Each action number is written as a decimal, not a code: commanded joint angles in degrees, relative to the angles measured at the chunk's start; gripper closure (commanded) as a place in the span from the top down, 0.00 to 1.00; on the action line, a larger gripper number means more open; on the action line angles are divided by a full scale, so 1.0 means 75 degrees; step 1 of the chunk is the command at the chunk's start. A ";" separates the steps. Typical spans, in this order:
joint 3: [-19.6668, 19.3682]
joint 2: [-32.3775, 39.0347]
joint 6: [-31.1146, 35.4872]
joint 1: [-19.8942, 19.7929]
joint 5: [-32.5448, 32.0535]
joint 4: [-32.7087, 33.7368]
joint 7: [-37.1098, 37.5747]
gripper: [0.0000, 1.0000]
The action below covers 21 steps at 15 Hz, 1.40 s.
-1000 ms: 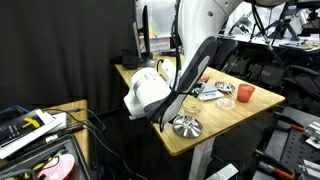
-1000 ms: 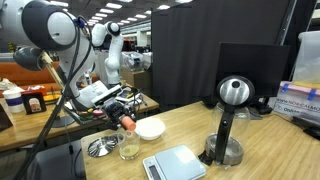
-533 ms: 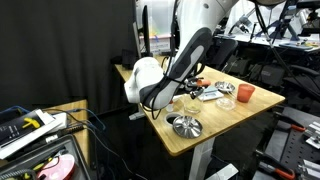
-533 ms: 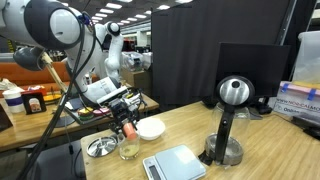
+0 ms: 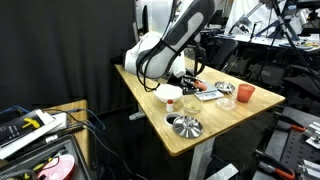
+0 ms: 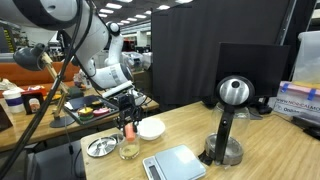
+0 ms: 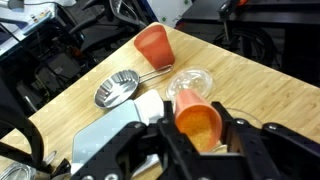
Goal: Pick the small orange cup and pour its contents into the glass cup
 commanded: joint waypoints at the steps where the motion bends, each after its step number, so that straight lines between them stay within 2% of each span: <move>1: -0.0126 -0.1175 0.1351 -0.0263 0.0838 -0.1302 0.0631 0.16; 4: -0.0336 -0.2241 0.2443 -0.0400 0.1463 -0.2498 0.1051 0.16; 8: -0.0712 -0.3753 0.3887 -0.0530 0.1879 -0.4214 0.1560 0.16; 13: -0.0777 -0.5355 0.5763 -0.0791 0.2984 -0.6236 0.1246 0.16; 17: -0.0826 -0.6026 0.7316 -0.0918 0.4095 -0.7312 0.0857 0.16; 21: -0.0908 -0.6064 0.9356 -0.1119 0.5316 -0.8190 0.0141 0.16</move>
